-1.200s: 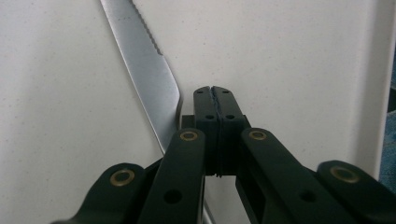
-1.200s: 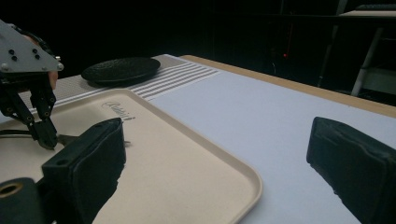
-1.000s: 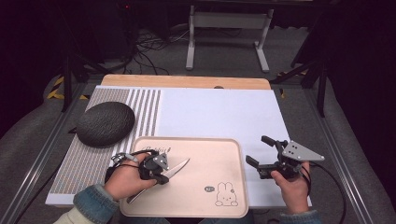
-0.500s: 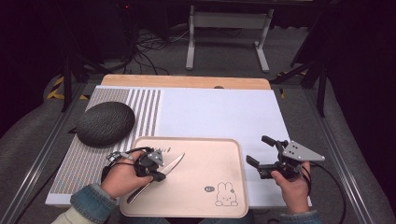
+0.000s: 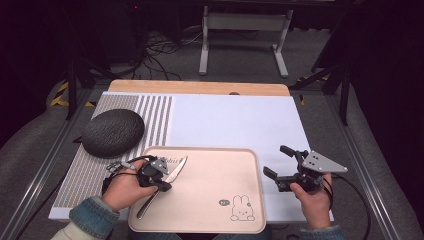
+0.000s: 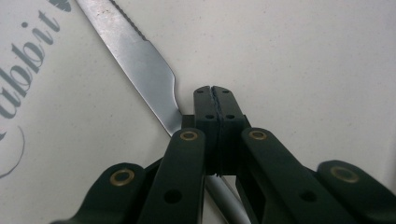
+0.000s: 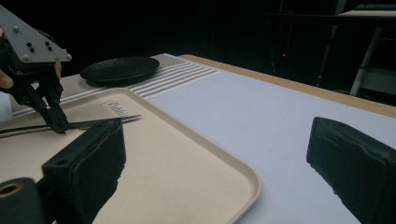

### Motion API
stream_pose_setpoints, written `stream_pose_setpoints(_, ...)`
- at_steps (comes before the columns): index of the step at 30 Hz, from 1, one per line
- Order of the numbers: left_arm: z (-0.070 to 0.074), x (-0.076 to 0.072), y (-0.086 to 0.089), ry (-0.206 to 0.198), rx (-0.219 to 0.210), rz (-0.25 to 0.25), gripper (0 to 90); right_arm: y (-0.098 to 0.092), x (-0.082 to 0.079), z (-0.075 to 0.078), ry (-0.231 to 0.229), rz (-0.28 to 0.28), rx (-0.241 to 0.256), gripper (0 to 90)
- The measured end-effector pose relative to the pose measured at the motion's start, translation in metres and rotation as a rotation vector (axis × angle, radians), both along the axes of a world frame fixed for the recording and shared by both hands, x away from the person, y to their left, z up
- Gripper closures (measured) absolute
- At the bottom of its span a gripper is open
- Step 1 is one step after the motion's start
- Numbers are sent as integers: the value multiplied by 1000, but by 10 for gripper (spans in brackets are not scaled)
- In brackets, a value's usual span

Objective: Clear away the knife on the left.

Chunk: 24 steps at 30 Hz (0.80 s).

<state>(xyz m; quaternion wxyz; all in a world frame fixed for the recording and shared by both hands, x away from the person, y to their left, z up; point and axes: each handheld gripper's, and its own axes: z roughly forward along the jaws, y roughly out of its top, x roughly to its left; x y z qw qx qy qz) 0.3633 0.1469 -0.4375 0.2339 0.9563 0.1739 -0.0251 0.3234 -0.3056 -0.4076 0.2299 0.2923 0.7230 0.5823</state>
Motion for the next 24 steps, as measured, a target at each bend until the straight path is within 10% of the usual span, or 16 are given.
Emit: stream_pose_setpoints(24,-2,0,23,-23,-27,82,900,1,0,0,2,-1,-3,56)
